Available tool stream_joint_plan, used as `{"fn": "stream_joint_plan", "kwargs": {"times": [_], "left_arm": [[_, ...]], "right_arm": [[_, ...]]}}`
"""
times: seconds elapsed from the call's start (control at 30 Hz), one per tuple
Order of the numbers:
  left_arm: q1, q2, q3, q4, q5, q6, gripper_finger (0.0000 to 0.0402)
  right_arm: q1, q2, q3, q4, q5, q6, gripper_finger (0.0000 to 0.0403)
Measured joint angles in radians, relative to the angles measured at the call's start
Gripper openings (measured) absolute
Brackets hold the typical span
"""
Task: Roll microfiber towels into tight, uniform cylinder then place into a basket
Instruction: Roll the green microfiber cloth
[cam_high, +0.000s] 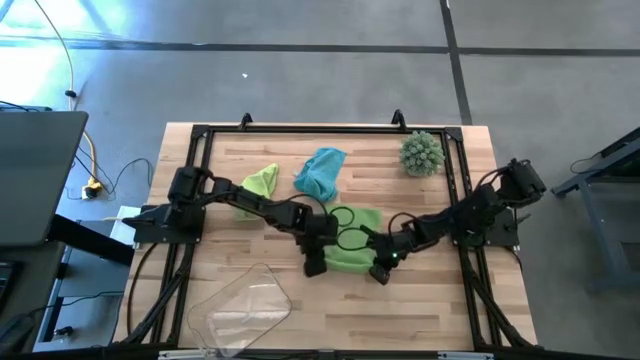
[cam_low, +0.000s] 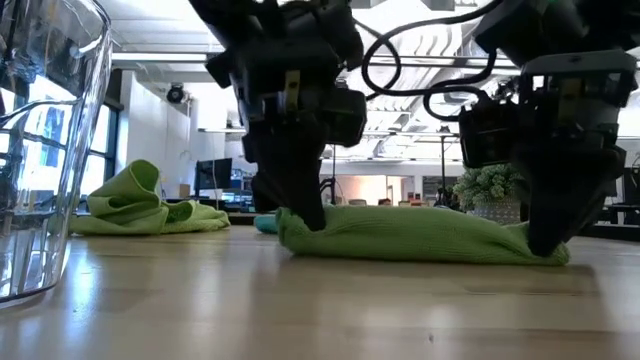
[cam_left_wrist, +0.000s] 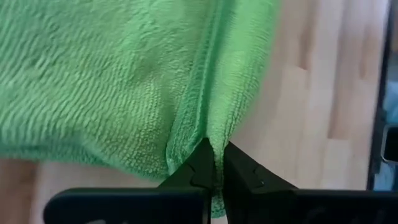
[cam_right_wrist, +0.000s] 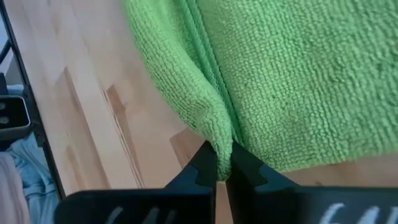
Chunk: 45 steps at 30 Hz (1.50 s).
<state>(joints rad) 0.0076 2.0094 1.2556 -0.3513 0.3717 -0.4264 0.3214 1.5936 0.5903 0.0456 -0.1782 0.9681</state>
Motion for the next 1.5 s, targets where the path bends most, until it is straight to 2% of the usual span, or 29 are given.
{"fn": "stream_joint_plan", "kwargs": {"times": [0.17, 0.3, 0.4, 0.57, 0.73, 0.83, 0.93, 1.03, 1.17, 1.27, 1.4, 1.5], "left_arm": [[0.015, 0.000, 0.000, -0.054, 0.004, -0.077, 0.0005], [-0.035, -0.001, 0.000, -0.048, 0.080, -0.116, 0.0005], [-0.083, -0.001, 0.001, -0.017, 0.075, -0.147, 0.0005], [-0.106, -0.001, 0.001, 0.038, -0.008, -0.153, 0.0005], [-0.092, 0.017, 0.001, 0.024, -0.171, -0.199, 0.0005], [-0.085, 0.036, 0.004, 0.031, -0.171, -0.218, 0.0005], [-0.085, 0.049, 0.004, 0.033, -0.175, -0.218, 0.0005], [-0.085, 0.050, 0.004, 0.034, -0.178, -0.218, 0.0005], [-0.086, 0.055, 0.006, 0.056, -0.190, -0.218, 0.0005], [-0.086, 0.056, 0.004, 0.060, -0.194, -0.221, 0.0005], [-0.086, 0.057, 0.002, 0.074, -0.194, -0.227, 0.0005], [-0.086, 0.057, 0.002, 0.076, -0.194, -0.235, 0.0005]], "right_arm": [[-0.011, 0.000, 0.000, 0.020, -0.017, 0.022, 0.0000], [-0.007, 0.001, -0.001, 0.061, -0.051, 0.015, 0.0000], [-0.007, 0.001, 0.000, 0.066, -0.063, -0.009, 0.0000], [-0.021, 0.000, 0.000, 0.008, -0.072, -0.032, 0.0000], [-0.046, -0.003, 0.002, -0.035, -0.075, -0.034, 0.0000], [-0.045, -0.004, 0.002, -0.036, -0.036, -0.049, 0.0001], [-0.045, -0.004, 0.002, -0.038, -0.012, -0.093, 0.0017], [-0.046, -0.013, 0.003, -0.048, -0.018, -0.126, 0.0052], [-0.053, -0.055, 0.000, -0.110, -0.120, -0.163, 0.0099], [-0.058, -0.110, -0.001, -0.212, -0.181, -0.161, 0.0116], [-0.048, -0.200, -0.002, -0.356, -0.161, -0.160, 0.0118], [-0.007, -0.260, -0.002, -0.371, -0.070, -0.174, 0.0118]]}}
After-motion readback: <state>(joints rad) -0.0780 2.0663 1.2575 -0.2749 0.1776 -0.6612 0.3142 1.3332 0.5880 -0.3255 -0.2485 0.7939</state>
